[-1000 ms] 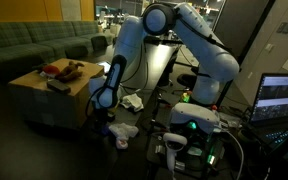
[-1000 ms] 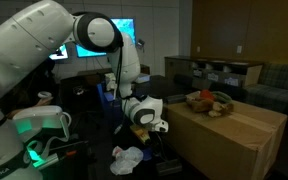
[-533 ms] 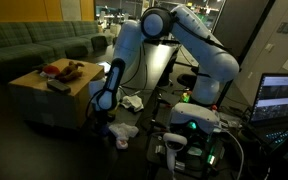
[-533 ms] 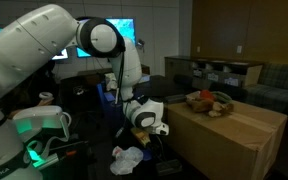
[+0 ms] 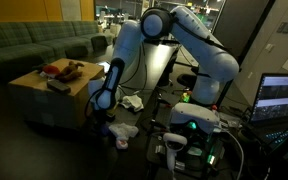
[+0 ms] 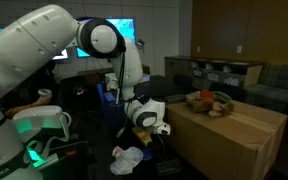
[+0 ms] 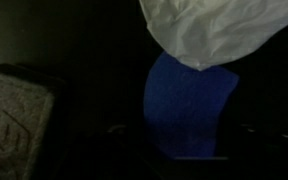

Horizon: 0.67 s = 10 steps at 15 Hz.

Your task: Pick up all the object from the box and put them on the table, then pick up all the objects from the table and put them on the box

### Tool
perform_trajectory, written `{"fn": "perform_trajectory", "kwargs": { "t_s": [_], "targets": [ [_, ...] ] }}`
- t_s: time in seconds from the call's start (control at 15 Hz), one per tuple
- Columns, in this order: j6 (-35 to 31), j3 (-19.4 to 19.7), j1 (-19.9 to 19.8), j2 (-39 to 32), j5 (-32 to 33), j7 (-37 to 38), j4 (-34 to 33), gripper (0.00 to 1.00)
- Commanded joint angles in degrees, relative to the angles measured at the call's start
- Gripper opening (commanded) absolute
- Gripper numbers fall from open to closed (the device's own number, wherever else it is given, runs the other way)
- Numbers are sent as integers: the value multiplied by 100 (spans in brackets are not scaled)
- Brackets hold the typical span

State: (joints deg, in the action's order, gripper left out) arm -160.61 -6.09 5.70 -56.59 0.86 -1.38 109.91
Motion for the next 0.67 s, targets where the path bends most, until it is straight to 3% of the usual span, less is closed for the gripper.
{"fn": "perform_trajectory", "kwargs": {
  "t_s": [0.0,0.53,0.6],
  "targets": [
    [178,-67,-76,84,-36,-52,-38,42],
    [357,-19,54,864,-21,96,449,13],
    [347,-13,76,984,-27,124,486,5]
  ]
}}
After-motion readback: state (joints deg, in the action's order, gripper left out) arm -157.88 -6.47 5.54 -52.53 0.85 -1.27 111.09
